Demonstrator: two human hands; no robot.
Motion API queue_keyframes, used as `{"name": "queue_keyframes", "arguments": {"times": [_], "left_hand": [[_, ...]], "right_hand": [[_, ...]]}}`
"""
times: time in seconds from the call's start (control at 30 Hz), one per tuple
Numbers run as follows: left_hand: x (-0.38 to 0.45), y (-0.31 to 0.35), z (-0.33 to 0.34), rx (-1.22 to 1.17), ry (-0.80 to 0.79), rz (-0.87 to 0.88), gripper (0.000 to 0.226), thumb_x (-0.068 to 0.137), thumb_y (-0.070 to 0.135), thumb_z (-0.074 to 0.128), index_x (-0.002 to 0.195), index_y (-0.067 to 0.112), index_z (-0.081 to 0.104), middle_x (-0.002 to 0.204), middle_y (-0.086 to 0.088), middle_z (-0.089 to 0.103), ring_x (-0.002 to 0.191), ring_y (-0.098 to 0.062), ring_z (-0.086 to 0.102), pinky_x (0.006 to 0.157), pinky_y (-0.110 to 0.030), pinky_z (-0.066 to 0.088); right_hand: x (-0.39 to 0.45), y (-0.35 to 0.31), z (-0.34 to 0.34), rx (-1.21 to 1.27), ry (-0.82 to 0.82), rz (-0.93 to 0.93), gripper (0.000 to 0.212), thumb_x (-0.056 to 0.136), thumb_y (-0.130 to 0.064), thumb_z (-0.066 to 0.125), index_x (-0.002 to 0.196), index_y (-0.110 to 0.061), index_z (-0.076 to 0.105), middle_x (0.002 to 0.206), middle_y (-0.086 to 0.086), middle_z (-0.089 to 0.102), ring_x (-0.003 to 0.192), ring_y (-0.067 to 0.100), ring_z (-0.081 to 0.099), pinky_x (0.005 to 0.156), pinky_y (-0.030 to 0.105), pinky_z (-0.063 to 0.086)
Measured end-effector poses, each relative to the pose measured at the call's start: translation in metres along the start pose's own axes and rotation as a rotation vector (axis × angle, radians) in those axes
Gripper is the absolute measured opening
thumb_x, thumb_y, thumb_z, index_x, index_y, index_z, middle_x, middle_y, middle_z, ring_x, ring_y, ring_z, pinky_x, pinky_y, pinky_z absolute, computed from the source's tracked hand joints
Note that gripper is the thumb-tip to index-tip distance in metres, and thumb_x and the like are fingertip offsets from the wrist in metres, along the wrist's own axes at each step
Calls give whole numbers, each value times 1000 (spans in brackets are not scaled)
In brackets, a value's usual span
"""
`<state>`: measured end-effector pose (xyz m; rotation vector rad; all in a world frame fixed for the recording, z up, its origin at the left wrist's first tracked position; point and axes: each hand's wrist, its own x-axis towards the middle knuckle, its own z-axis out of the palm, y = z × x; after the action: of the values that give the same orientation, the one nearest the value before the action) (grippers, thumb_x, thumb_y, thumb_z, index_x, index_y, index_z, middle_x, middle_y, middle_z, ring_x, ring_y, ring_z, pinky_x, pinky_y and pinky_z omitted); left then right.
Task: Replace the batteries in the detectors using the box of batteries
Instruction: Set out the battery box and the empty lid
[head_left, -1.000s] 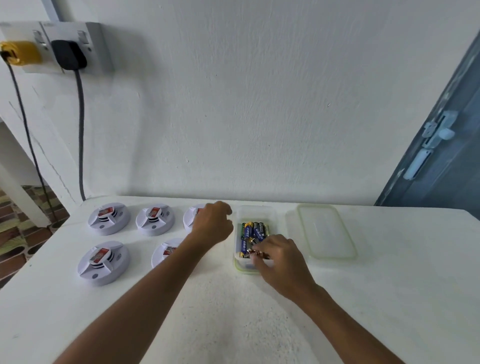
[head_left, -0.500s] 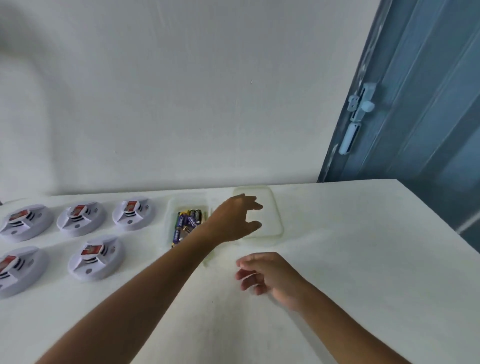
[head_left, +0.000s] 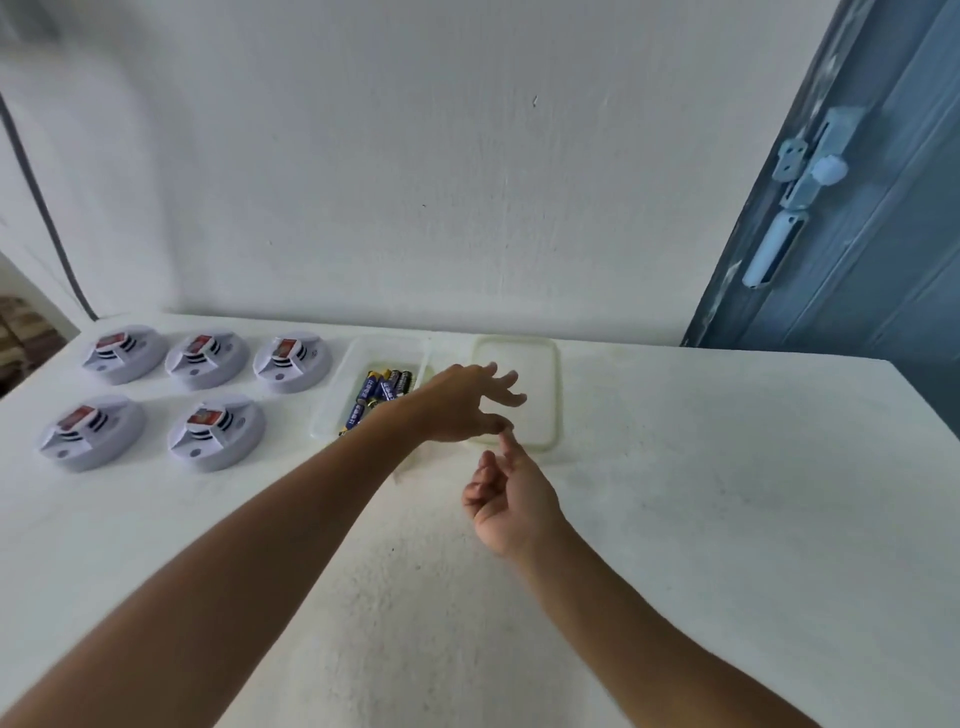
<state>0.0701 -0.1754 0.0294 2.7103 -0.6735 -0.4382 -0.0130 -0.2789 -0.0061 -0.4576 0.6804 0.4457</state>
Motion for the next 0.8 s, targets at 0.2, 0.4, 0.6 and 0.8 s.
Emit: {"name": "queue_keyframes", "arguments": {"times": [0.2, 0.4, 0.6, 0.8], "left_hand": [[2, -4, -1, -25, -21, 13, 43, 102, 15, 46, 142, 30, 44, 158, 11, 23, 148, -8, 9, 118, -33, 3], [4, -8, 4, -113, 32, 29, 44, 102, 7, 41, 139, 27, 50, 157, 11, 27, 148, -6, 11, 120, -33, 5], [0, -9, 16, -136, 107, 20, 38, 101, 21, 46, 137, 31, 52, 157, 11, 26, 149, -11, 14, 119, -51, 18], [-8, 5, 21, 31, 174, -16, 42, 100, 37, 47, 141, 30, 47, 162, 3, 12, 151, -18, -2, 117, -63, 5]], "right_hand": [[0, 9, -2, -142, 76, -115, 23, 93, -34, 60, 82, -14, 56, 48, -2, 39, 38, 8, 31, 45, 23, 25], [-18, -5, -6, -588, -130, 109, 27, 84, -33, 72, 83, -13, 54, 53, 1, 50, 40, 9, 34, 42, 20, 27], [-26, -101, -14, -1216, -257, -168, 21, 89, -15, 63, 70, -6, 65, 47, 5, 52, 33, 9, 35, 36, 18, 22], [25, -117, 7, -1105, 110, -441, 36, 84, -28, 72, 104, 1, 64, 97, 15, 71, 75, 26, 67, 58, 29, 52]]}}
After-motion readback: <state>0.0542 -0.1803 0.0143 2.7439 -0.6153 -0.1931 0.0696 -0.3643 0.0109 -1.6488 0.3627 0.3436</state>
